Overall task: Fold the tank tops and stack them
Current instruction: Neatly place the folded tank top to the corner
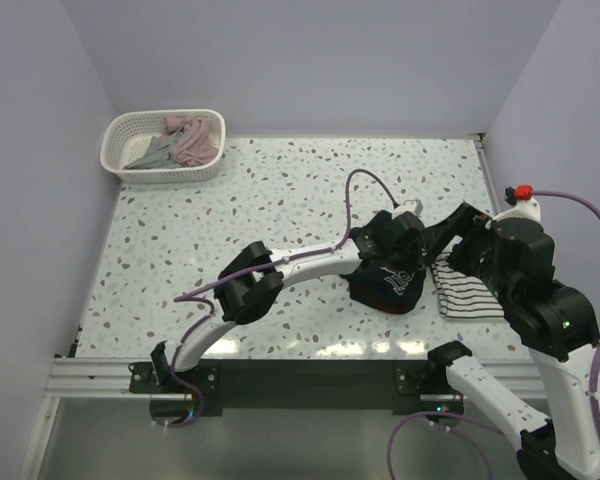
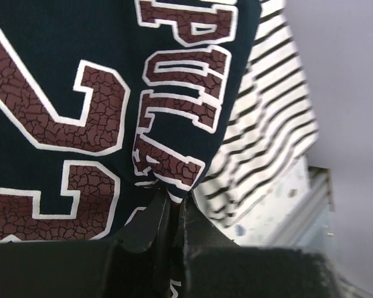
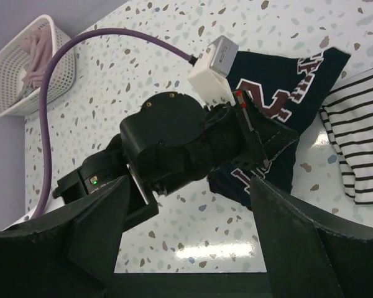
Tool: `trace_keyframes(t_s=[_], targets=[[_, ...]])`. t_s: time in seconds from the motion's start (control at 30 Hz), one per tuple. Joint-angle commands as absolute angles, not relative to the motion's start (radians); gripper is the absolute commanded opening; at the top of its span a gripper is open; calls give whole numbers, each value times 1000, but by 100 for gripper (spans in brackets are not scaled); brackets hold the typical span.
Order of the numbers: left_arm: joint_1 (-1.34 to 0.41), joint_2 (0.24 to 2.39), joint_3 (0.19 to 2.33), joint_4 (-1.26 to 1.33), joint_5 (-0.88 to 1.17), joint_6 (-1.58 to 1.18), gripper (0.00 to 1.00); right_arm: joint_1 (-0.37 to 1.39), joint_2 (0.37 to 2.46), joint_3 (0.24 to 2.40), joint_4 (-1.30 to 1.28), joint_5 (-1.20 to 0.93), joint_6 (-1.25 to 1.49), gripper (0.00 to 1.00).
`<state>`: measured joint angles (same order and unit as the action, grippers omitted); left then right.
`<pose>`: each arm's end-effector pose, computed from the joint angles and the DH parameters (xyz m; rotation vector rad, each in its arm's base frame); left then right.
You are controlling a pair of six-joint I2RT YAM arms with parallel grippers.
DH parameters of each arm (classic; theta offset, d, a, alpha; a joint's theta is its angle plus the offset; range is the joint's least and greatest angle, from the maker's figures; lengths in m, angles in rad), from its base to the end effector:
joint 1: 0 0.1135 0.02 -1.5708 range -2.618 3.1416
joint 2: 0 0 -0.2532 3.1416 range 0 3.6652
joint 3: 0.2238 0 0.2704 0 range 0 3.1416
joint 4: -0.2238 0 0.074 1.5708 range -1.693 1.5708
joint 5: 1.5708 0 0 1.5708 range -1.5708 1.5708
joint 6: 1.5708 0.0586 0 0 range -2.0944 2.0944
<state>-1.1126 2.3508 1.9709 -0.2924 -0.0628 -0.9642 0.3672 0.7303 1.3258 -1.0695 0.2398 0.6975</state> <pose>0.2549 -0.5085 0.1690 0.1451 2.4541 -0.9819 0.1286 0.0346 0.4202 0.4861 1.9982 0.4230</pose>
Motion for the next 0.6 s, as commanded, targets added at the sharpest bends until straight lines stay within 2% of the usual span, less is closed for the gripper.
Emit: trace_keyframes(t_s=[0.0, 0.07, 0.57], targets=[[-1106, 2388, 2141, -150, 46, -1046, 0, 367, 732, 1367, -1063, 227, 677, 81], [-1106, 2419, 2216, -129, 72, -1051, 0, 368, 735, 1370, -1066, 230, 673, 81], [-1135, 2618, 2359, 201, 169, -1132, 0, 367, 716, 1359, -1078, 224, 660, 80]])
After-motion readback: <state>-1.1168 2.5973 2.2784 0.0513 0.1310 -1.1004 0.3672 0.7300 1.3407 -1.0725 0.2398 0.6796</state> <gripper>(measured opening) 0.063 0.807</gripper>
